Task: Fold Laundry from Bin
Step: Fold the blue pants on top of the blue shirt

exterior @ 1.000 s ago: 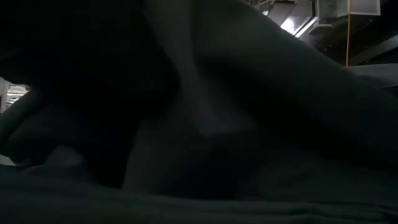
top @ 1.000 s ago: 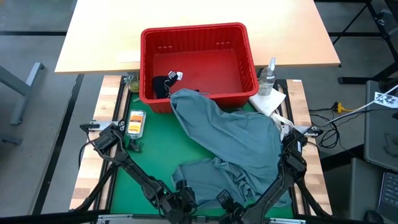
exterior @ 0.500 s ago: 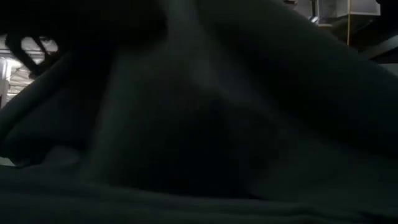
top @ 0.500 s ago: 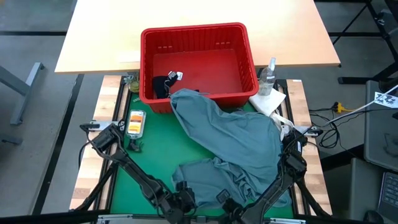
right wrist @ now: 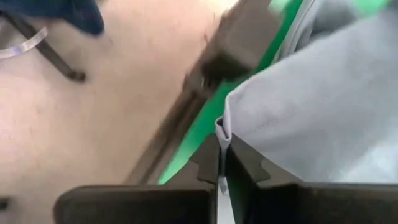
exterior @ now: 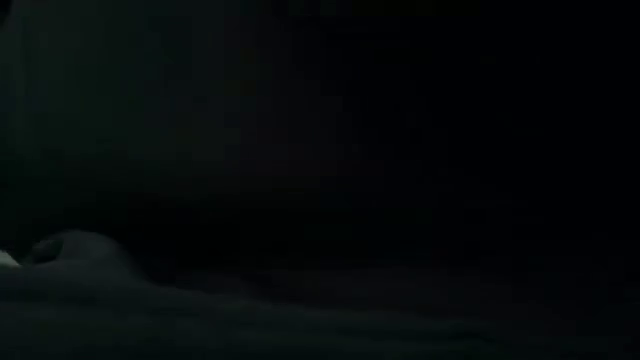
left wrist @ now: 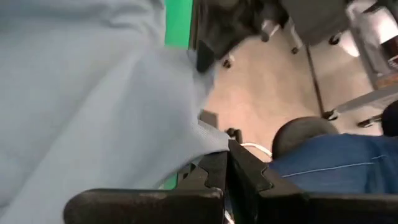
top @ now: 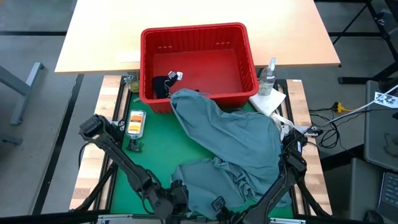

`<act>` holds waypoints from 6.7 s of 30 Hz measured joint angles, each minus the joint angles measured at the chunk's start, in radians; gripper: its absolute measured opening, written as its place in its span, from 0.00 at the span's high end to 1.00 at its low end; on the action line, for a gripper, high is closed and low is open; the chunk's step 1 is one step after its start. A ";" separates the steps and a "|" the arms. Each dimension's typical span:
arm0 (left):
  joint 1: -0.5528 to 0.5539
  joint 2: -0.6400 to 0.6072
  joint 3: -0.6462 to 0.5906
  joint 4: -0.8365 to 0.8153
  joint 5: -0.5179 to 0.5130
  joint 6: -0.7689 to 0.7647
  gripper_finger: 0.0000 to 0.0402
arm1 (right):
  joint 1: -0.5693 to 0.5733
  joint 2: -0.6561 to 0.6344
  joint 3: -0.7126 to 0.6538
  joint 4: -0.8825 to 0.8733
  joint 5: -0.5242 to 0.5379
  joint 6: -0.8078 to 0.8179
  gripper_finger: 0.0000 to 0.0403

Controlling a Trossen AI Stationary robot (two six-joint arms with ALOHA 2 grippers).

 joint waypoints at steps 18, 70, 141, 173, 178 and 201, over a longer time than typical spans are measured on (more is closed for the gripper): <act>0.199 -0.166 0.000 -0.089 0.003 0.215 1.00 | 0.001 0.000 0.207 0.016 0.068 -0.008 0.96; 0.441 0.174 0.000 0.397 0.205 0.668 0.69 | 0.045 -0.010 0.105 -0.459 -0.091 0.437 0.74; 0.037 0.041 -0.273 -0.132 -0.125 -0.785 0.69 | 0.045 -0.010 0.105 -0.524 -0.090 0.459 0.58; -0.071 -0.040 -0.275 -0.603 0.087 -0.807 1.00 | 0.042 -0.010 0.105 -0.515 -0.079 0.429 0.58; -0.152 -0.042 -0.275 -0.738 0.249 -0.900 1.00 | 0.027 -0.010 0.106 -0.507 -0.072 0.407 0.58; -0.286 -0.043 -0.274 -0.733 0.392 -0.948 0.77 | -0.092 -0.010 0.106 -0.429 -0.034 0.147 0.58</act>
